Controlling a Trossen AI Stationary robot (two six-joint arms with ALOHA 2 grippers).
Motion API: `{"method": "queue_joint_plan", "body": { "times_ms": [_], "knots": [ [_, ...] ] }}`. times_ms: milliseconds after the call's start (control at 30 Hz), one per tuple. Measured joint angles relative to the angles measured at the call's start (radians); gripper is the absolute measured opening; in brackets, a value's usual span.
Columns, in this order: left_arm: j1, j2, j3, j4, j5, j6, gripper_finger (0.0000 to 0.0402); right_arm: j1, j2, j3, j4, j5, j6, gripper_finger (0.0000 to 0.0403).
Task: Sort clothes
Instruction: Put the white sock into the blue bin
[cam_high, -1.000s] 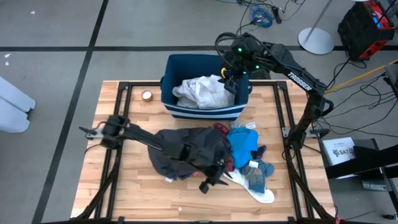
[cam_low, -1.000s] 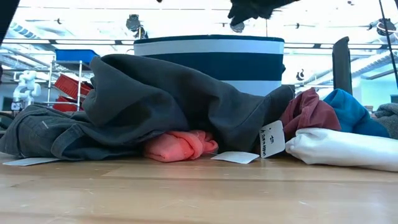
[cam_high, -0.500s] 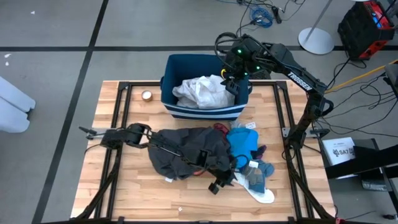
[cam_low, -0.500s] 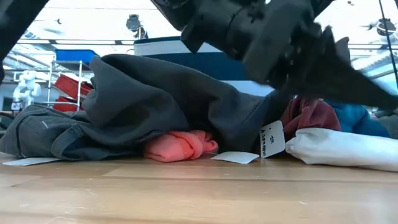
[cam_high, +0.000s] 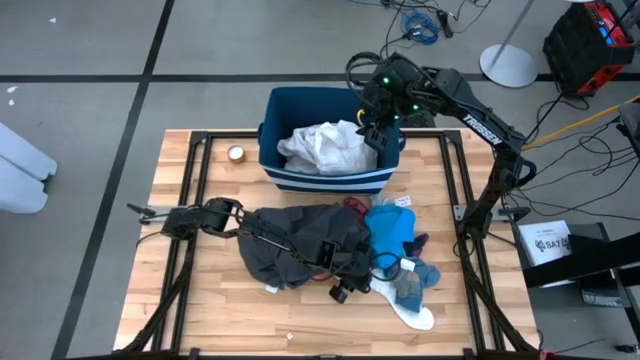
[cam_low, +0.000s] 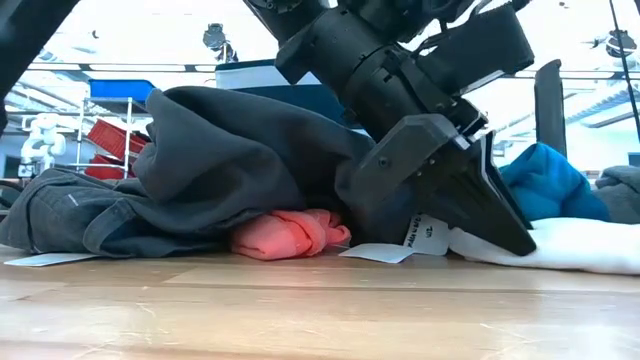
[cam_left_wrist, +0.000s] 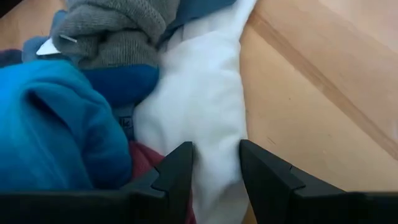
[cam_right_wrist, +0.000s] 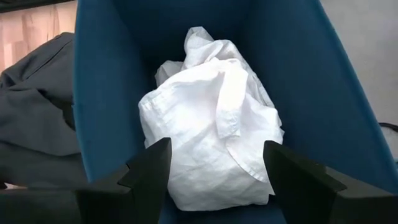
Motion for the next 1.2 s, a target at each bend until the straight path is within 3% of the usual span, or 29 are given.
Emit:
{"method": "queue_joint_plan", "body": {
  "times_ms": [233, 467, 833, 1033, 1100, 1200],
  "knots": [
    [-0.001, 0.007, 0.000, 0.000, -0.037, 0.000, 0.0131, -0.005, 0.000, 0.000, 0.014, 0.000, -0.004, 0.0244],
    [-0.009, 0.043, 0.003, 0.029, -0.074, -0.031, 0.0016, -0.005, 0.000, 0.000, 0.013, 0.000, 0.019, 0.0244],
    [-0.015, -0.124, 0.005, -0.065, -0.088, -0.002, 0.0008, -0.004, -0.073, -0.001, 0.038, 0.049, 0.036, 0.0244],
    [-0.009, -0.263, 0.005, -0.183, 0.072, -0.003, 0.0008, -0.004, -0.175, 0.000, 0.102, 0.106, 0.058, 0.0244],
    [-0.007, -0.308, 0.006, -0.211, 0.124, -0.004, 0.0008, -0.004, -0.212, 0.000, 0.108, 0.098, 0.071, 0.0244],
    [-0.002, -0.375, 0.006, -0.257, 0.123, -0.023, 0.0008, 0.001, -0.267, 0.000, 0.105, 0.030, 0.091, 0.0244]
  ]
}}
